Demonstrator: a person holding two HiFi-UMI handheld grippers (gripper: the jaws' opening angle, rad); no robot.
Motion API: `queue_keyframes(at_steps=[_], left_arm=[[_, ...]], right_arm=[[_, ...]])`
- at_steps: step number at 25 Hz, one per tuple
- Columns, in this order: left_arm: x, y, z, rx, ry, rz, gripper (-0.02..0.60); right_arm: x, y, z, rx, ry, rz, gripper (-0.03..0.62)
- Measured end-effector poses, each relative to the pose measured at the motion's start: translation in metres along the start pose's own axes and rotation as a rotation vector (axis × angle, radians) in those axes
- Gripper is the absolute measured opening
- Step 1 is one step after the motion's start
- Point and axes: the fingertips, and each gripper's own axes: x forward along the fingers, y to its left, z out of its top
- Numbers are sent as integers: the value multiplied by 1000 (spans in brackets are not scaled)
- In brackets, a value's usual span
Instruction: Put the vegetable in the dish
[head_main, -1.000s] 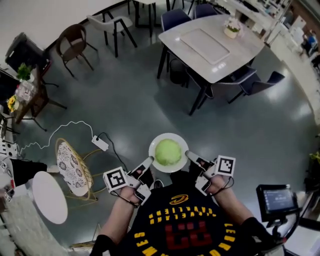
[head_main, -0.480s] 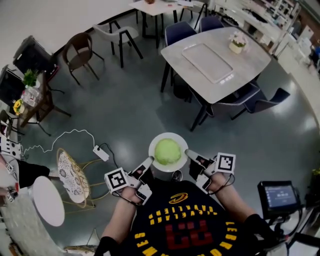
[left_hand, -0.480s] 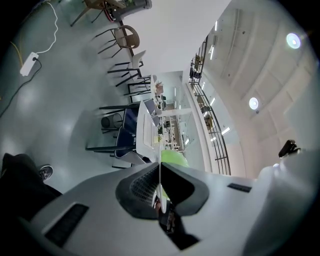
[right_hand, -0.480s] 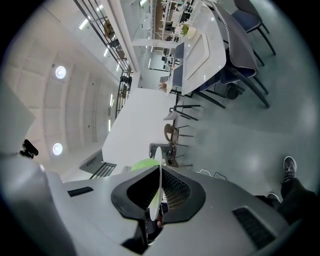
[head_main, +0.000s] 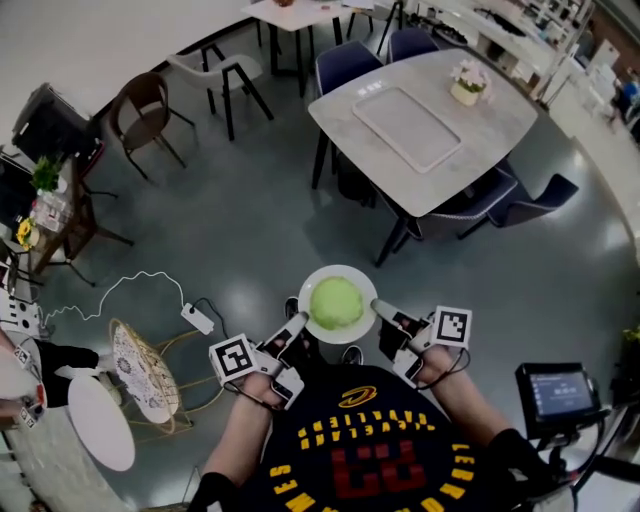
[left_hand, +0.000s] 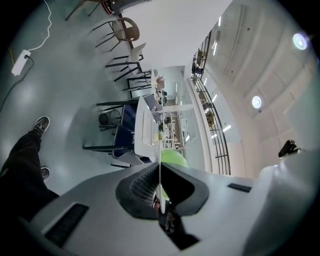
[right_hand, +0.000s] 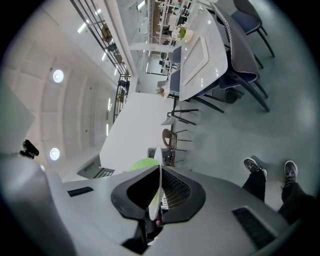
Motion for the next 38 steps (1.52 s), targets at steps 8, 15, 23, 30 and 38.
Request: queue_keyframes(at_steps=[8,15,23,30,38], left_arm=[[51,-2,71,12,120,-36,11],[85,-17,151,18,206,-64,11],[100,-25,217,20,289,-69,11],[111,-12,239,-19,291,-55,11],[144,-8,285,-26,205,-35,11]], right_arm=[[48,2,52,8,-105,-49,17],[107,31,92,-3,-211,-42,17],[160,49,108,41,-269,-73,17],[181,42,121,58,-259,-104,17],[230,33,174,51,-171,-92,17]])
